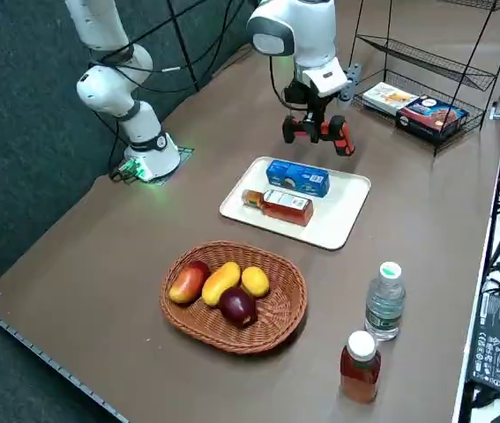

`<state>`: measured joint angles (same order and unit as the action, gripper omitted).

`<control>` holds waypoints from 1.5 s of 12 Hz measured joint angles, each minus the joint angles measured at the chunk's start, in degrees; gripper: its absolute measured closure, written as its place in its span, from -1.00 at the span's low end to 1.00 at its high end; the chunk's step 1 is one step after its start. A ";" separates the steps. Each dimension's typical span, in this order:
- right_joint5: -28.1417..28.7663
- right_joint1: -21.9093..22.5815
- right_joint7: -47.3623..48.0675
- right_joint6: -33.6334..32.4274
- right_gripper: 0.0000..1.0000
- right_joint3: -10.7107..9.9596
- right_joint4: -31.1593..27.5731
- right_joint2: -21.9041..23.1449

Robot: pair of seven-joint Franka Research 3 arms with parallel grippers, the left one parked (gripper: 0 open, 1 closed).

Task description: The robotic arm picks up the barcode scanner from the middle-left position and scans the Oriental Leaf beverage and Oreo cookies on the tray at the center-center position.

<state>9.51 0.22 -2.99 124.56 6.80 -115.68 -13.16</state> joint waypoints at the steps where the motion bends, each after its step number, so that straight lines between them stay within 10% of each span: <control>1: 0.29 0.85 0.02 1.71 0.13 0.01 -0.72 -0.24; 18: 4.37 10.70 12.71 18.27 0.13 0.01 -7.49 -5.59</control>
<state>13.88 10.92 9.73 142.83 6.81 -123.17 -18.75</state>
